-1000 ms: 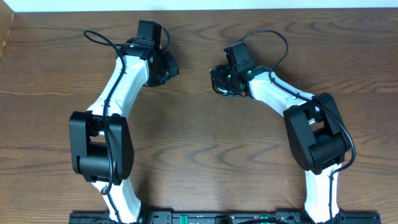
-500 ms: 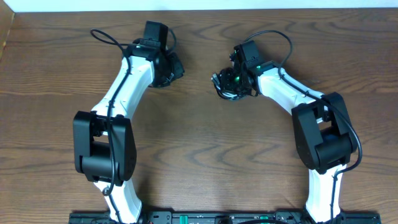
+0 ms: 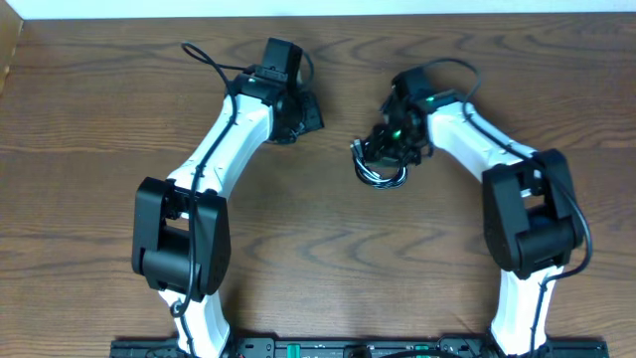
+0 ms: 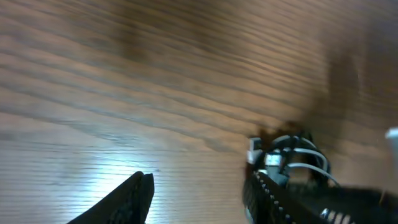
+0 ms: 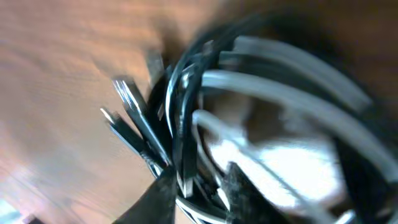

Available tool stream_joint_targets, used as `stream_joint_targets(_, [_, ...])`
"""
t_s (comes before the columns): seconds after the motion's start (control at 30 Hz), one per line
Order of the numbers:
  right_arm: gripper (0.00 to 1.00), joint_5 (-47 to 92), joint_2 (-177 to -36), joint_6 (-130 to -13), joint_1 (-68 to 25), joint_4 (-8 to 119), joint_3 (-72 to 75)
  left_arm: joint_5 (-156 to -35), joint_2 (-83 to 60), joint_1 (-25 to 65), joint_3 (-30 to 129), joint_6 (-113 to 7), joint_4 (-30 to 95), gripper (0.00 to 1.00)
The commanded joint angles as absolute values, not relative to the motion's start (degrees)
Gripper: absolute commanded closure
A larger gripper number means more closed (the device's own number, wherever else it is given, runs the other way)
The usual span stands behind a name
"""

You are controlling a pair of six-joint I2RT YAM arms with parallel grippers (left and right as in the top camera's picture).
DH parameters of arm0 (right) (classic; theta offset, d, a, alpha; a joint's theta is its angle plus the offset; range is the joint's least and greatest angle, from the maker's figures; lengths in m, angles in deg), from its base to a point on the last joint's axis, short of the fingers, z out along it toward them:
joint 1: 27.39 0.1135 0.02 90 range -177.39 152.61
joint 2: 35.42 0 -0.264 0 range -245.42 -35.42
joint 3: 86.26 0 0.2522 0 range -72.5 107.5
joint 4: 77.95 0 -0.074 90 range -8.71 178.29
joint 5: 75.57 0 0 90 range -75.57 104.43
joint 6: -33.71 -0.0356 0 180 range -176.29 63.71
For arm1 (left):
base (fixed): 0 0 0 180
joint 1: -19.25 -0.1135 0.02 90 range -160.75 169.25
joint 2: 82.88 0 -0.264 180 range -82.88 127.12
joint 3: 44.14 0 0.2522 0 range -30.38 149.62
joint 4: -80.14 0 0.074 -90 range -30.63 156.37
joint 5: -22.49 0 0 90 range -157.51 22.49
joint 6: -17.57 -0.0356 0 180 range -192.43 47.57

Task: Untangle cables

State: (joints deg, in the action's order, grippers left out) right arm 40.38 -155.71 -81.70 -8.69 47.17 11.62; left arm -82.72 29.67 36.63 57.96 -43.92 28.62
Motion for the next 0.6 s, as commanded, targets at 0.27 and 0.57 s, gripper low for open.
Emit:
stream_joint_targets(0.27, [0.68,42.24,-153.17,-86.27,-8.71,52.59,11.88,-96.4,38.92,37.99,57.32,-34.98,32.57,0.57])
stream_joint_targets(0.57, [0.76,38.33,-153.19,-89.87,-7.25,52.55,11.82,-98.65,41.32,38.58,57.3,-33.51,32.97,0.75])
